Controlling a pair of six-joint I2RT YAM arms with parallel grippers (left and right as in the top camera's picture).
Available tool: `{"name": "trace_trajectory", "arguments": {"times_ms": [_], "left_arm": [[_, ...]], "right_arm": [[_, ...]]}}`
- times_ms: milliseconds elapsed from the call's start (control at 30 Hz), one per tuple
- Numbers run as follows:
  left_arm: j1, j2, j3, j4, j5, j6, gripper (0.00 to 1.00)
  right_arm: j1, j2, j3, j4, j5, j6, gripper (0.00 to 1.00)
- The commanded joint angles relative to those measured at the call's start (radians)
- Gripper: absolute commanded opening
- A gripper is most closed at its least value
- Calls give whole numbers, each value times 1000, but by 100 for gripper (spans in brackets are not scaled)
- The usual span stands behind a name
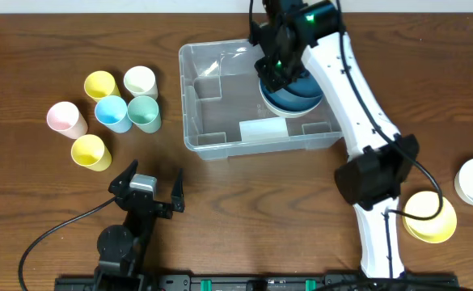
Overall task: Pack container
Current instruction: 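Carry the second teal bowl into the bin and stack it on top, then move the right gripper to the light grey bowl and grasp its rim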
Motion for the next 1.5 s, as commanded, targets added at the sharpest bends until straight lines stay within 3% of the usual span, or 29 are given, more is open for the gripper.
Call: {"name": "trace_trajectory", "arguments": {"times_ms": [0,67,200,267,600,900,967,1267,1467], "left_arm": [[6,-6,-17,-34,8,10,98],[6,-6,-17,-34,8,10,98],[6,-6,-17,-34,8,10,98],[6,-6,-17,-34,8,10,98],[6,-6,-17,-34,8,10,98],[6,-6,-17,-34,8,10,98],[6,-6,-17,-34,8,10,98],[6,-6,-17,-34,8,10,98],[6,-6,-17,-34,8,10,98]], "right_arm": [[6,49,3,10,18,19,1],[6,74,3,24,18,19,4],[6,108,3,64,23,17,51],[6,119,3,83,24,7,56],[7,52,9,63,28,19,57],[-5,-166,9,-55,29,46,60],[-16,-214,9,-79,38,60,64],[-114,-378,9,-225,126,113,66],[-204,-469,3,-230,114,127,67]]}}
